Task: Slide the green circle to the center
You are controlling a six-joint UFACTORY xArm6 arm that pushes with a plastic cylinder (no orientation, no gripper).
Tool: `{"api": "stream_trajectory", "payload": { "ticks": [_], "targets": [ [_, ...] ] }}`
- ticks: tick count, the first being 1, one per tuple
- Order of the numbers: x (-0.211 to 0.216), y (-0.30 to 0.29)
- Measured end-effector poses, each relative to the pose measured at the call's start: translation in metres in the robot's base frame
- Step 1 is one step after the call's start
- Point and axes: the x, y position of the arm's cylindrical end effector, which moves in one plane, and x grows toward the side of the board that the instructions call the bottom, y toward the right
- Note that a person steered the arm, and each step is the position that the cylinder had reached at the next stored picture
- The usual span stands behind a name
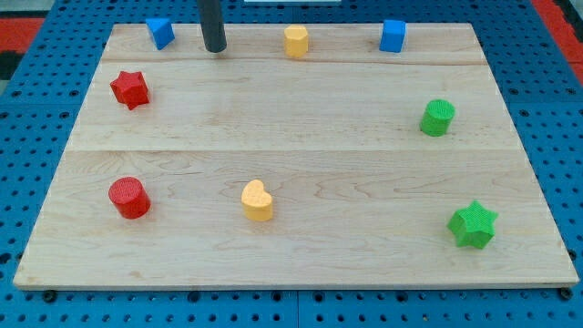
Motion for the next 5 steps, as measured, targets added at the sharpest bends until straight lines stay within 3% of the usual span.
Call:
{"api": "stream_trajectory", "payload": {
  "ticks": [4, 5],
  "targets": [
    [0.006, 0.0],
    [0.028, 0.035]
  ]
}}
